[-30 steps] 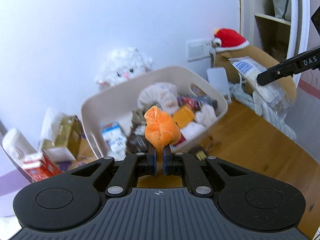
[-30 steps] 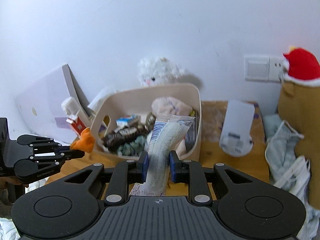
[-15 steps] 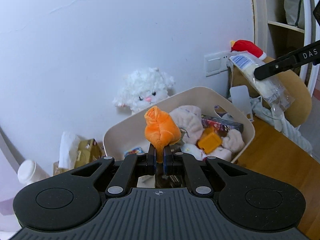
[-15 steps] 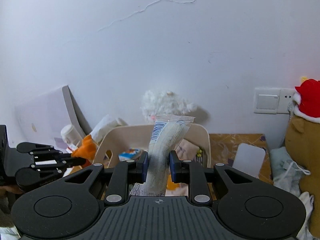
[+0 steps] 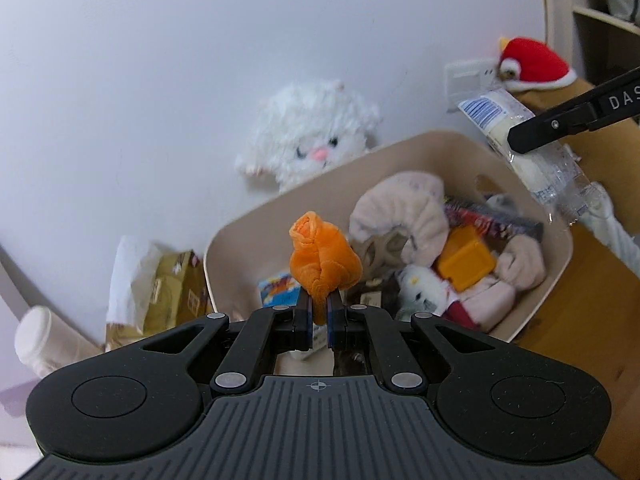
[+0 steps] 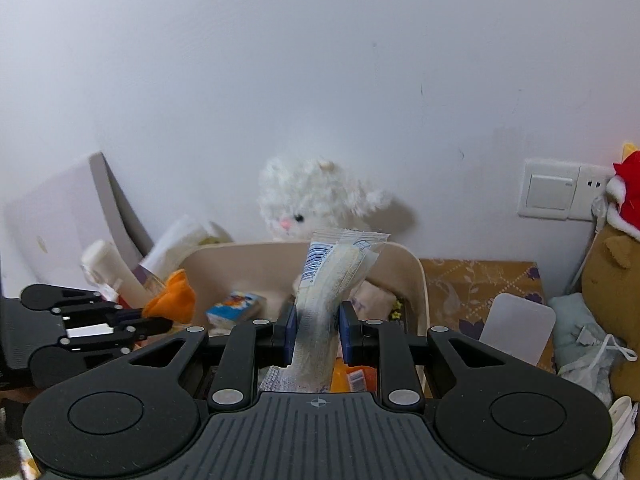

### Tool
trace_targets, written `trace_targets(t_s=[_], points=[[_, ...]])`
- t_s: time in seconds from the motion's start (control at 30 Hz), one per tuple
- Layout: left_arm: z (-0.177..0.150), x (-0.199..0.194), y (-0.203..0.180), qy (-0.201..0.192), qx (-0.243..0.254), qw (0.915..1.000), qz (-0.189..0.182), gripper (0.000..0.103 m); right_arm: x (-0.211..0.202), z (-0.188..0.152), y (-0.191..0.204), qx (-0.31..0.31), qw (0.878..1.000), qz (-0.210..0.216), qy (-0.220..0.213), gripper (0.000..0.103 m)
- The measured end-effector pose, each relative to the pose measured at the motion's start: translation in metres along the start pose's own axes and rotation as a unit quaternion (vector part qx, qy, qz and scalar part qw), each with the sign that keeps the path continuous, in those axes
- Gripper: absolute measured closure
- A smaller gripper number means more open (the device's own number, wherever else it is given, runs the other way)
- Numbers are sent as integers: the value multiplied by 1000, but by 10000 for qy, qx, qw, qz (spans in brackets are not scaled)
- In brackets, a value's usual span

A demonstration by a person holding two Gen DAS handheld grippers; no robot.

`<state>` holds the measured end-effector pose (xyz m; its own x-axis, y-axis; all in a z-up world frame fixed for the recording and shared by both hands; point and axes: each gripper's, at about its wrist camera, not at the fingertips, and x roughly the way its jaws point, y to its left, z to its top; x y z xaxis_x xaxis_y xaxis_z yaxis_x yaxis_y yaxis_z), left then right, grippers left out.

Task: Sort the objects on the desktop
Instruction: 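Carry orange cloth in left tool into basket while right tool carries towel packet there, then release orange cloth in basket with left tool while right tool releases towel packet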

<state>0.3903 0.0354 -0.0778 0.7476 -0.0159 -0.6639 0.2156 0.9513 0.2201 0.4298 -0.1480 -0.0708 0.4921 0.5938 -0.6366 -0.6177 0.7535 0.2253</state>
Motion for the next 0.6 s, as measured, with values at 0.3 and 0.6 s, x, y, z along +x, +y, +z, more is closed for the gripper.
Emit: trace_targets(t_s=[0.3, 0.6], points=[[-7, 22, -3, 445, -193, 9982, 359, 97, 49, -9, -7, 332, 9982, -250, 433, 82], [-15, 34, -7, 782, -402, 9954, 389, 97, 68, -20, -8, 326, 9954, -506, 751, 82]])
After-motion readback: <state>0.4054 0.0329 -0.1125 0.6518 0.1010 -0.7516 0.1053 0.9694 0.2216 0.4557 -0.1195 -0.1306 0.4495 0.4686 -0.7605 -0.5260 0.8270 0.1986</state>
